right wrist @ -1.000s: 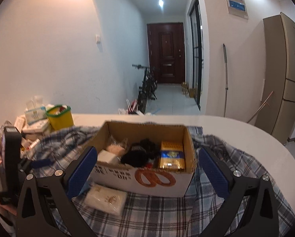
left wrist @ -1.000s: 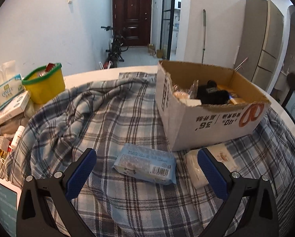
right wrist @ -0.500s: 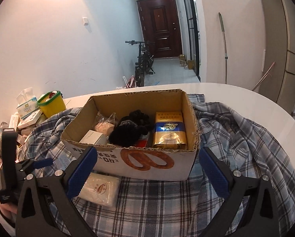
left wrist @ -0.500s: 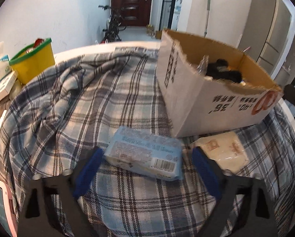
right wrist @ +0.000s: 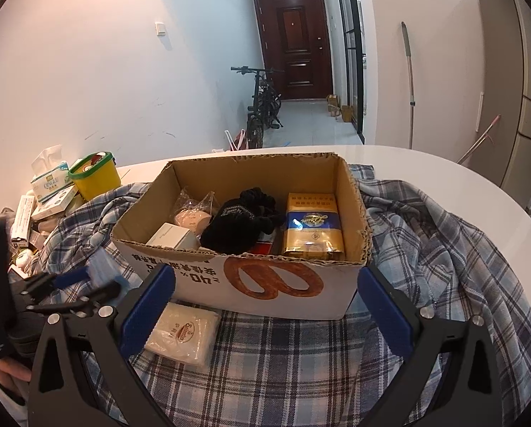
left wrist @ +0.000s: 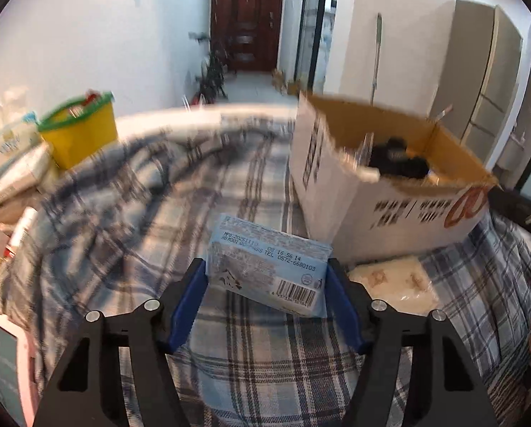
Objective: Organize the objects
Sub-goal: 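Close the left gripper on the blue wet-wipes pack and lift it, then close the right gripper on the white tissue pack while the left holds the wipes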
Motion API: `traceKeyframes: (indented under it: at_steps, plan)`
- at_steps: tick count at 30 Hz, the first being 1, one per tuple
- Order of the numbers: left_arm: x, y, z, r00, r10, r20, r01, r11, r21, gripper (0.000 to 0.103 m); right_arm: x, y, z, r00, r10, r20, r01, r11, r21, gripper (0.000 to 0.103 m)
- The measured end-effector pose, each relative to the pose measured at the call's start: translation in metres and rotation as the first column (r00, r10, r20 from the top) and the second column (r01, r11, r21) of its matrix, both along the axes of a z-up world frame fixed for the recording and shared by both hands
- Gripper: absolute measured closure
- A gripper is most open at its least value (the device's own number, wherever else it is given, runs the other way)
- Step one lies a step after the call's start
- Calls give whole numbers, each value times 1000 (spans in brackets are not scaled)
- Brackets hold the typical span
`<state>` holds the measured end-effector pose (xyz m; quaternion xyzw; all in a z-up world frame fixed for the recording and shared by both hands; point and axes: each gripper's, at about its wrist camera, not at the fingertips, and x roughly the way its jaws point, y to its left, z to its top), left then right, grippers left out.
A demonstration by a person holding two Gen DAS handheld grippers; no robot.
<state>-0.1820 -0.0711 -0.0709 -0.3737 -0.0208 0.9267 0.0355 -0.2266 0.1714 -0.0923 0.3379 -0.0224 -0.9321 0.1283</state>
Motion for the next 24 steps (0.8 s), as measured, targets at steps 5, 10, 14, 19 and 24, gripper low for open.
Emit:
traceKeyframes:
  at_steps: [5,10,14,19,24]
  plan:
    - [25,5,28,984,9,-176,-15,999,-35,37,1,-4,-3,1000,25,15,-24,1000,-14,1]
    - [46,8,52,937,38,-347,-59,997,-51,38,6,-17,-6,998,62,6,-62,998,7,1]
    - [63,-3,67,886,85,-456,-99,995,-7,38,10,-31,-14,992,122,26,-123,992,17,3]
    - [57,0,63,904,83,-420,-100,995,-20,38,14,-47,-26,980,189,64,-190,982,10,9]
    - [53,2,56,908,77,-413,-98,995,-31,38,10,-62,-44,962,246,122,-246,969,-9,12]
